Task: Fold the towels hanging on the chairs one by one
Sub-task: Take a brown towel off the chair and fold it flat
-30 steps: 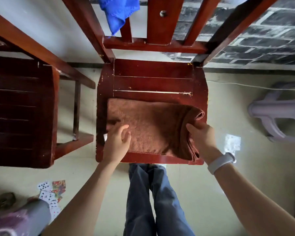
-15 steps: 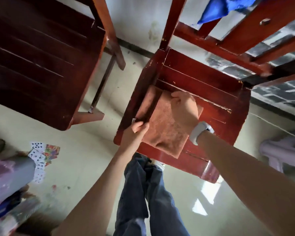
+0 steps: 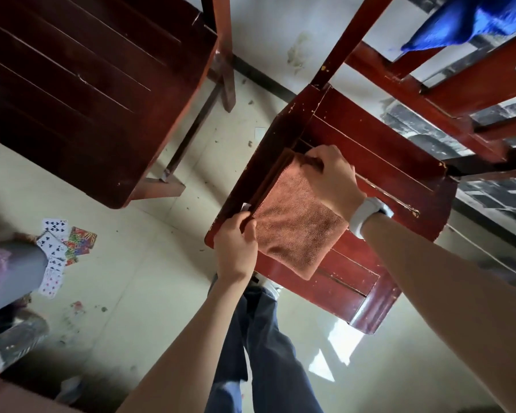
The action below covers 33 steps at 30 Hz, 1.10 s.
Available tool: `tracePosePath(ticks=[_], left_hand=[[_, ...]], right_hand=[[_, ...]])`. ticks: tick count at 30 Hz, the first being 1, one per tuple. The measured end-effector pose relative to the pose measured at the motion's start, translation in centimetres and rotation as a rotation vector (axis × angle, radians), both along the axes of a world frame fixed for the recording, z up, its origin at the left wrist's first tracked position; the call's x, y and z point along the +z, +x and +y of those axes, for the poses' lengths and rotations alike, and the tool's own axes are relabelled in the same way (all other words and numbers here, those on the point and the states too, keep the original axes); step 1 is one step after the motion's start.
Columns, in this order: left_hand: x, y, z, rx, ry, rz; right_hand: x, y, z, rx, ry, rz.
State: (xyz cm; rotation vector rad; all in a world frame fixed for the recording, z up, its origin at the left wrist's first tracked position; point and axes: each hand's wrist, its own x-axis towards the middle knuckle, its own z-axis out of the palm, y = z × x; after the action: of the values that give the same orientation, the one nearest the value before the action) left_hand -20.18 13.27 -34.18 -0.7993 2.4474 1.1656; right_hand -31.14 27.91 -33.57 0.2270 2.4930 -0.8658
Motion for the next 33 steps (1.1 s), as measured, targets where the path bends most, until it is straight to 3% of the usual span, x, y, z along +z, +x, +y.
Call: tracePosePath(ticks=[9, 13, 15, 21, 24, 29, 33], left_hand=[[-1.5, -1.4, -0.6, -0.030, -0.122, -0.026], [-1.5, -1.4, -1.0, -0.085, -0.128, -0.033], [-1.6, -1.3, -1.4, -0.138, -0.145, -0.032], [-2.2, -1.6, -2.5, -0.323, -0.251, -0.079], [-2.3, -1.8, -3.3, -0.406, -0.323, -0.058], [-1.5, -1.7, -3.8, -0.611, -0.458, 0.160], [-2.5, -1.2, -3.4, -0.881, -0.505, 0.078]], right_hand=[[-1.6, -1.3, -0.8, 0.059, 0.180, 0.072], [-1.1, 1.7, -0.1, 0.227, 0.254, 0.406], [-1.7, 3.3, 0.0, 0.386, 0.350, 0.476], [-4.6, 4.8, -0.1, 0.612, 0.528, 0.237], [-4.5, 4.7, 0.0, 0.615, 0.508, 0.265], [-2.6, 10.0, 0.0, 0.619, 0.419, 0.434], [-4.6, 14.3, -0.1, 0.704, 0.429, 0.349]])
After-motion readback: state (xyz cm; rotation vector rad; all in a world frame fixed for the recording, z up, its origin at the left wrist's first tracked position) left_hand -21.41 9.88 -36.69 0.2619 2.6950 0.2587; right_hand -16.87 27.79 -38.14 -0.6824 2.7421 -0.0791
